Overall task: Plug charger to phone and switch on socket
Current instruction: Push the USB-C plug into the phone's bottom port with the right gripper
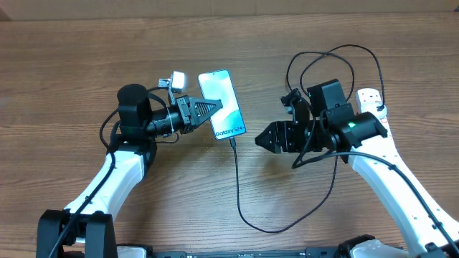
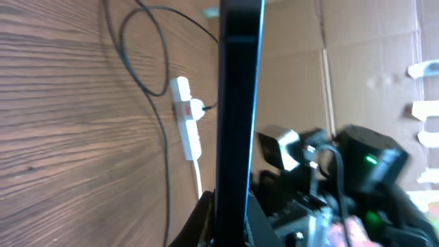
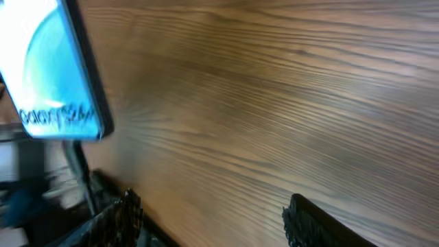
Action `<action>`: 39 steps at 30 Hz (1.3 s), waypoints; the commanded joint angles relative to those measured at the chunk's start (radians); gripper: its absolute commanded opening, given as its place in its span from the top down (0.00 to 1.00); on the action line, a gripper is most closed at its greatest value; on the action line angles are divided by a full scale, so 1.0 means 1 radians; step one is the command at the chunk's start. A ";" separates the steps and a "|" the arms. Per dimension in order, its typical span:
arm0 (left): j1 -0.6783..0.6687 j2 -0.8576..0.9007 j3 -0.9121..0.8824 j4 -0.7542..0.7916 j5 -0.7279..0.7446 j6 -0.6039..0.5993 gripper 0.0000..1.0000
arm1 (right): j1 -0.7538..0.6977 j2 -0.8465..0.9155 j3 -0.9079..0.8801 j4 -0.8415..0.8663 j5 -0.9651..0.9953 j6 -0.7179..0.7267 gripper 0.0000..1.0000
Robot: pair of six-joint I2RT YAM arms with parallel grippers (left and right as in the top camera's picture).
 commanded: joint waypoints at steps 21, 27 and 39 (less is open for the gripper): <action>-0.043 -0.006 0.008 -0.077 -0.062 0.025 0.96 | 0.335 -0.023 0.045 0.113 0.292 0.105 0.48; -0.043 -0.006 0.008 -0.077 -0.035 0.025 0.96 | 0.336 0.019 0.045 0.111 0.300 0.148 0.64; -0.048 -0.006 0.008 -0.077 -0.012 0.034 0.96 | 0.336 0.026 0.045 0.148 0.275 0.152 0.90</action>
